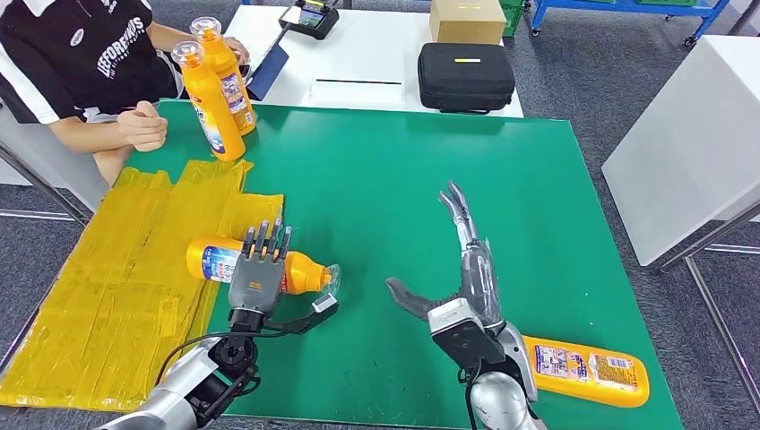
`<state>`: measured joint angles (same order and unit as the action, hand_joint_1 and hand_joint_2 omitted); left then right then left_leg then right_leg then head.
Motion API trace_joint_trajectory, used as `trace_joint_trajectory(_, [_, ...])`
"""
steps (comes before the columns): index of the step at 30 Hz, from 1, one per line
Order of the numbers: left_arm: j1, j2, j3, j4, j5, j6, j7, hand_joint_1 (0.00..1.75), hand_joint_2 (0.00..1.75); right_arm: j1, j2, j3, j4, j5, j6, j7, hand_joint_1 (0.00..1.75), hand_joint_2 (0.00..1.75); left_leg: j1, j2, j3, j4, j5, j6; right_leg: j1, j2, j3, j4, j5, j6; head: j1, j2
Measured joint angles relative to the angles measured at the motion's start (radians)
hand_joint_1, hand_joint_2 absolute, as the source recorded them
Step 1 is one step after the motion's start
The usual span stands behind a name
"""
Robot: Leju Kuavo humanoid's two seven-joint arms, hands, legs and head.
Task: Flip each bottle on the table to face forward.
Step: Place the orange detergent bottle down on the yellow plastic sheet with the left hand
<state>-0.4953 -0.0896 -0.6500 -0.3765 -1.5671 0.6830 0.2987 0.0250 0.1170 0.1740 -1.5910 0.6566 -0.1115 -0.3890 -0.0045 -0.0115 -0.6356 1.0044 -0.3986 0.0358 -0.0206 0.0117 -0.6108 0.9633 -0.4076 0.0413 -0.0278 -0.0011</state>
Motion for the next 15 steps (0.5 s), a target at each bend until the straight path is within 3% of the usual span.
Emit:
trace_joint_trajectory(9, [0.024,-0.014,0.126,-0.058,0.013,0.006,-0.145,0.00,0.00,0.072,-0.058,0.001,-0.080,0.295,0.005,0.113,0.00,1.75,0.000,-0.001,0.000,0.000,0.000,0.000,0.000,0.000,0.000,0.000,0.000,0.000,0.000,0.000])
trace_joint_trajectory(15, [0.029,-0.044,0.299,-0.110,0.135,0.006,-0.381,0.00,0.00,0.115,-0.161,0.010,-0.131,0.403,0.046,0.148,0.00,1.75,-0.001,-0.001,0.000,0.000,0.000,0.000,0.000,0.000,0.000,0.000,0.000,0.000,0.000,0.000])
